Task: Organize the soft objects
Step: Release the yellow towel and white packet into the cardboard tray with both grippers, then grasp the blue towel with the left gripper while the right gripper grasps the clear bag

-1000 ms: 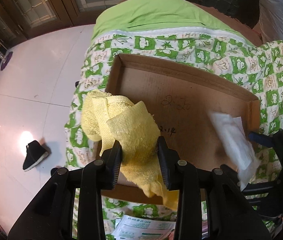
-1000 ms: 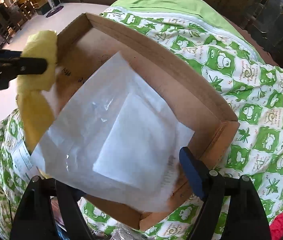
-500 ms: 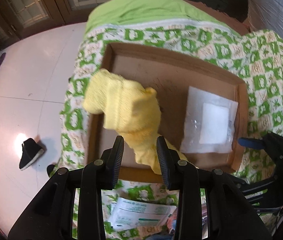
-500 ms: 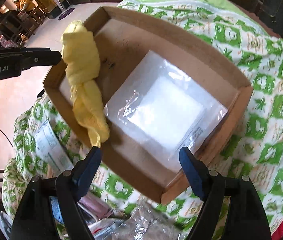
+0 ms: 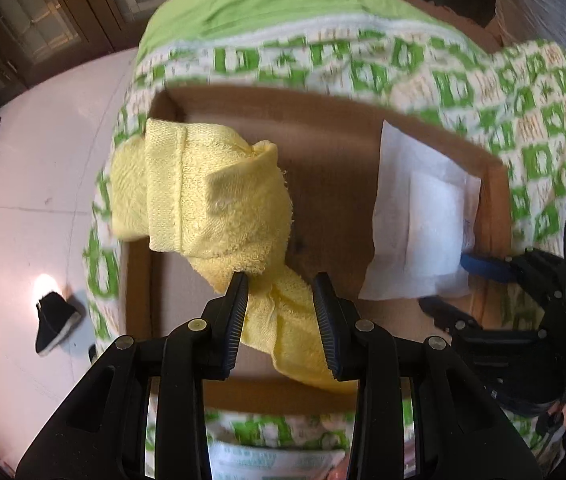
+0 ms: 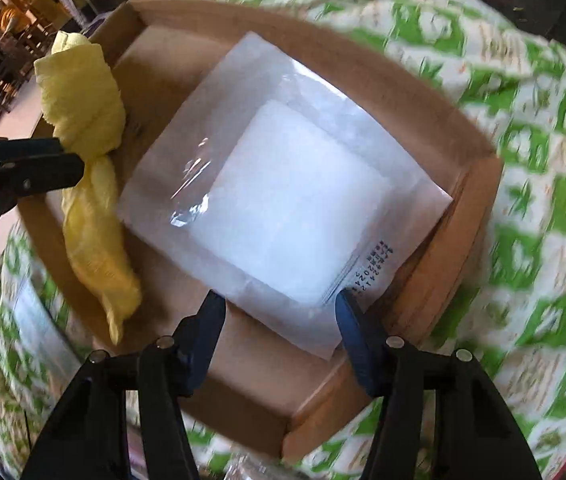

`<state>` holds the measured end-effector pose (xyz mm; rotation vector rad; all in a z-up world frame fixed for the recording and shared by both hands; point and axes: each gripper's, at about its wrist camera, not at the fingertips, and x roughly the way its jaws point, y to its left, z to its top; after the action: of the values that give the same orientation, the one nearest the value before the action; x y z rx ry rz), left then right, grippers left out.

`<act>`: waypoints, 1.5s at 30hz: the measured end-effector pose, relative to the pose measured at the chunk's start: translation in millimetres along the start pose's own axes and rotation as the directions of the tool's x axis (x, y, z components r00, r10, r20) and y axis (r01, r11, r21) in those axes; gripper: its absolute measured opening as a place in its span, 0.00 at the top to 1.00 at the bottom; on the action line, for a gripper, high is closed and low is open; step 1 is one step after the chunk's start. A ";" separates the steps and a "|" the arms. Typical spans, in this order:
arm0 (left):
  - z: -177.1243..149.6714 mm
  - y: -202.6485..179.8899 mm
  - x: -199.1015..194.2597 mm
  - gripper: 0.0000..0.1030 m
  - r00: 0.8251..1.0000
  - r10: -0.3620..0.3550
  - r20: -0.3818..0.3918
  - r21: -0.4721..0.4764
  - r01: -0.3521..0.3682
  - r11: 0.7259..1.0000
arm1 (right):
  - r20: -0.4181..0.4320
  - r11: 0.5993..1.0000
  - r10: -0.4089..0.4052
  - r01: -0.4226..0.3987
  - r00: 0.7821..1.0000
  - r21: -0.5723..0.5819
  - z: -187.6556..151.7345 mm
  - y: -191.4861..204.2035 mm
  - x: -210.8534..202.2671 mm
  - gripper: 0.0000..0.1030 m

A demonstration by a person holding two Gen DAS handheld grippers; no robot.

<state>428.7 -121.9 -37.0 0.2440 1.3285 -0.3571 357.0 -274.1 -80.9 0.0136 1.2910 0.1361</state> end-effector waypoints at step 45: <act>-259.6 -32.9 -56.0 0.69 0.997 -0.072 -0.015 0.023 0.072 0.997 | -0.095 0.965 0.254 -0.245 0.963 0.098 -180.7 -8.1 -95.7 0.21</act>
<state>171.2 -48.9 -40.4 0.2188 1.3504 -0.4326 158.7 -304.4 -40.2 0.2467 1.3981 0.3013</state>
